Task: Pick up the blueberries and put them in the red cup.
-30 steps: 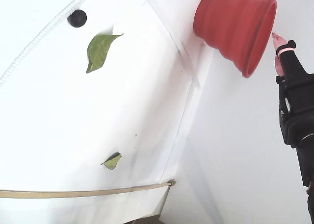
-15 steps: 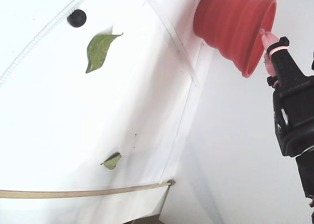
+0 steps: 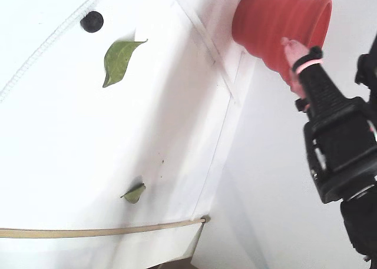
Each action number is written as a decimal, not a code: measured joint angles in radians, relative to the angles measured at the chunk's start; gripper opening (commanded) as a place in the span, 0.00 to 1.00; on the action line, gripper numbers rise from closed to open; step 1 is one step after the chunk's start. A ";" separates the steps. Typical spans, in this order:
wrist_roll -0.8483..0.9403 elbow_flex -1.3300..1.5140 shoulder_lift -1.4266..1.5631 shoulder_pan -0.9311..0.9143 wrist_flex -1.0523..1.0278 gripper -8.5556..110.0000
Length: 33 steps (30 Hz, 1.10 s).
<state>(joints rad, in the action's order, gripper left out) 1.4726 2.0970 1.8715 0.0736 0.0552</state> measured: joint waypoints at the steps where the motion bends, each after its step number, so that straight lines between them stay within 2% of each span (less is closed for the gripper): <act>1: -0.003 0.008 0.000 0.008 -0.005 0.21; 33: -0.087 0.066 0.002 0.164 -0.069 0.21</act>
<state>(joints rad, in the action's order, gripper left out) 1.3852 2.1629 1.8730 0.2378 -0.0138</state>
